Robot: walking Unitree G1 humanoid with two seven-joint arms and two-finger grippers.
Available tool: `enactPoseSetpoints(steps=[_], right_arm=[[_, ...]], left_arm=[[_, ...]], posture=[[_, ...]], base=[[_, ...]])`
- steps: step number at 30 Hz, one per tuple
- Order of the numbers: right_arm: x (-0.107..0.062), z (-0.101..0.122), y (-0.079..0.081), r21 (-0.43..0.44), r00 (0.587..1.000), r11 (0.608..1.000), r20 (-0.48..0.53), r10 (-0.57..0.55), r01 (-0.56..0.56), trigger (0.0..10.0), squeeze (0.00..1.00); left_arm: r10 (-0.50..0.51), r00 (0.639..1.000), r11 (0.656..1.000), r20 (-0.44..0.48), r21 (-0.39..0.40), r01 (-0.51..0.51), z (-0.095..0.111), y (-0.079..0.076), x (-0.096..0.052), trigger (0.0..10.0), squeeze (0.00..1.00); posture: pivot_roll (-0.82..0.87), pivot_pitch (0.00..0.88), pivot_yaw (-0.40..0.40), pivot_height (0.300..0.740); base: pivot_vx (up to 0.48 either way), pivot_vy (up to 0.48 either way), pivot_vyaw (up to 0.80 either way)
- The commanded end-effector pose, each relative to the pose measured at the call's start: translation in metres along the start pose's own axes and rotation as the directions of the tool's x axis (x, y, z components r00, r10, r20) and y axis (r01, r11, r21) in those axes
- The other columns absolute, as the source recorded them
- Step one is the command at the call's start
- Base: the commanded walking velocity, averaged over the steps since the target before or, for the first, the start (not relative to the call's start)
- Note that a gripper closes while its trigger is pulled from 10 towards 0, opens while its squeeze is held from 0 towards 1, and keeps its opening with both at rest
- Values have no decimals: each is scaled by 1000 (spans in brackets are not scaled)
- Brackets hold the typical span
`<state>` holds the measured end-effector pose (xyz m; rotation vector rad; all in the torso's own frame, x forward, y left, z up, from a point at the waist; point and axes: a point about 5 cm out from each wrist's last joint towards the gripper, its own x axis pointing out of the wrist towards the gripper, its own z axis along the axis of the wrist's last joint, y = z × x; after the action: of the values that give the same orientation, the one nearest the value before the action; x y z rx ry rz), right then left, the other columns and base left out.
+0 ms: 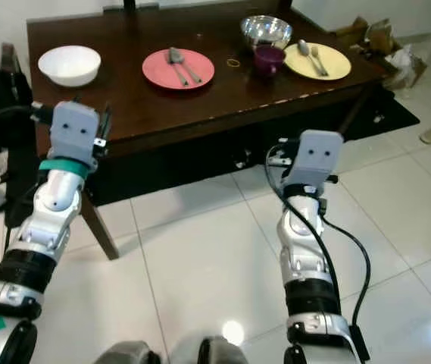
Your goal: Setting the table
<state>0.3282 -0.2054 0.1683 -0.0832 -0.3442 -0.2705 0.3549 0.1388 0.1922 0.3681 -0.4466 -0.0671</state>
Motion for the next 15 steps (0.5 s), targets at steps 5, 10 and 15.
enactPoseSetpoints(steps=[5, 10, 15], right_arm=[[3, 12, 0, -19, 999, 1000, 32, -6, 6, 10000, 0], [14, 34, -9, -20, 994, 999, 97, -39, 41, 10000, 0], [16, 40, -15, -30, 992, 997, 110, -64, 67, 10000, 0]], left_arm=[[-17, 1000, 1000, 9, -11, 17, 4, 3, 6, 10000, 0], [-51, 998, 997, 20, -56, 52, 11, 2, 12, 10000, 0], [-90, 996, 992, 26, -91, 92, 17, 1, 18, 10000, 0]], posture=[[109, 0, 72, 740], [100, 0, 91, 740], [87, 0, 110, 740]], base=[[480, 0, 0], [480, 0, 0], [480, 0, 0]])
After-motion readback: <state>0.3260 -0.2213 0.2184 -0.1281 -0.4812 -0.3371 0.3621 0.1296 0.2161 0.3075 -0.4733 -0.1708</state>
